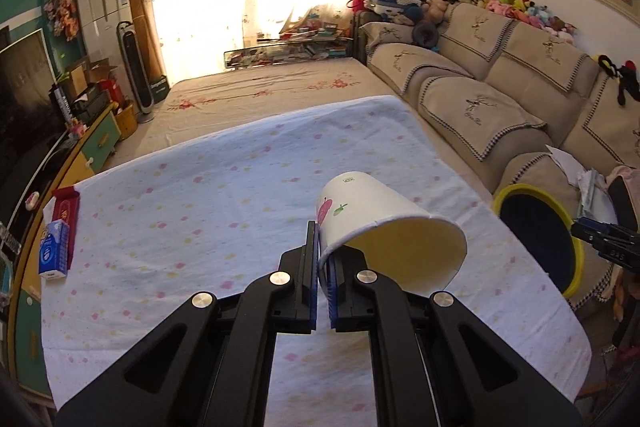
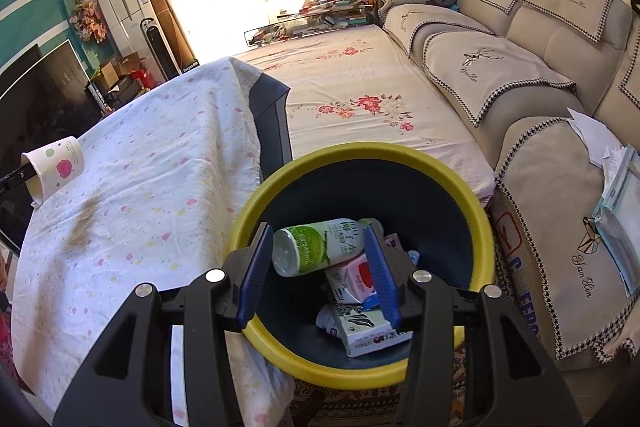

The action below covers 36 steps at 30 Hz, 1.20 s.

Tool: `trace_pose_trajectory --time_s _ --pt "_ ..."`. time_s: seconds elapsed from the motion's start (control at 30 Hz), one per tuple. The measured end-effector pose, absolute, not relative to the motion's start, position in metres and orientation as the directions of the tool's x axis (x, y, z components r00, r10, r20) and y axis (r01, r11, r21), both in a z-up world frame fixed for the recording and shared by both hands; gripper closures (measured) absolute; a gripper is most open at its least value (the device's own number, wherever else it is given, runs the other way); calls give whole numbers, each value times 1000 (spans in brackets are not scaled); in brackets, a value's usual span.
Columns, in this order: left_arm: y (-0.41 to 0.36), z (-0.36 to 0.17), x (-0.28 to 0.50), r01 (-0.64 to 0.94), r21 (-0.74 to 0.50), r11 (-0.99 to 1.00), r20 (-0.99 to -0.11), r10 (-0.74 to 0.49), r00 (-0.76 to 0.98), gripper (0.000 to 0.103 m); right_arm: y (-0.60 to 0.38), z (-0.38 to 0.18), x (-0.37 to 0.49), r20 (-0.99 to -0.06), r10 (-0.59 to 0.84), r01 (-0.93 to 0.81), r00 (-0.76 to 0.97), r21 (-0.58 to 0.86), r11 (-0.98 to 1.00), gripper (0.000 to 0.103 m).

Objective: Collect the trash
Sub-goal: 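Carry the paper cup over the bin and open the left gripper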

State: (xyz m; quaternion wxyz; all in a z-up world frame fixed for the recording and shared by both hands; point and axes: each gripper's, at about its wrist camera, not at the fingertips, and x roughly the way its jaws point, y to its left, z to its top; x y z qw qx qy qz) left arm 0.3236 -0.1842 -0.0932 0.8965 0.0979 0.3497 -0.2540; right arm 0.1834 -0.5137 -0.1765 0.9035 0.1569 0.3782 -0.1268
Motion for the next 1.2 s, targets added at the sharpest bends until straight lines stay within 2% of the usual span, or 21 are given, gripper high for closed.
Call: trace_pose_trajectory --time_s 0.4,0.6,0.87,0.9,0.97,1.0,1.1,1.17,1.2 --pt "-349 -96 261 760 -34 650 -702 -556 444 99 -562 -178 122 -710 -176 435 682 200 878 56" --pt "-427 -117 243 823 -33 568 -741 -566 361 99 -580 -182 97 -712 -203 473 672 202 857 56" --pt "-500 -172 246 848 -46 528 -812 -515 277 96 -594 -183 80 -711 -219 494 668 204 845 52" --pt "-507 -179 247 846 -42 532 -820 -502 275 92 -595 -183 80 -712 -218 495 667 206 844 52" --pt "-513 -190 249 840 -39 541 -836 -479 269 60 -595 -184 80 -714 -213 493 666 208 845 52" --pt "-513 -193 250 835 -40 549 -840 -471 269 54 -594 -184 81 -715 -210 491 667 210 846 52" --pt "-497 -185 248 826 -36 562 -829 -478 289 43 -588 -184 83 -718 -195 475 668 209 855 52" --pt "-477 -171 243 814 -16 581 -806 -489 333 25 -582 -185 86 -720 -183 461 669 209 863 52" --pt "-465 -162 240 808 -11 589 -793 -497 352 21 -579 -184 89 -721 -175 452 671 210 867 52"
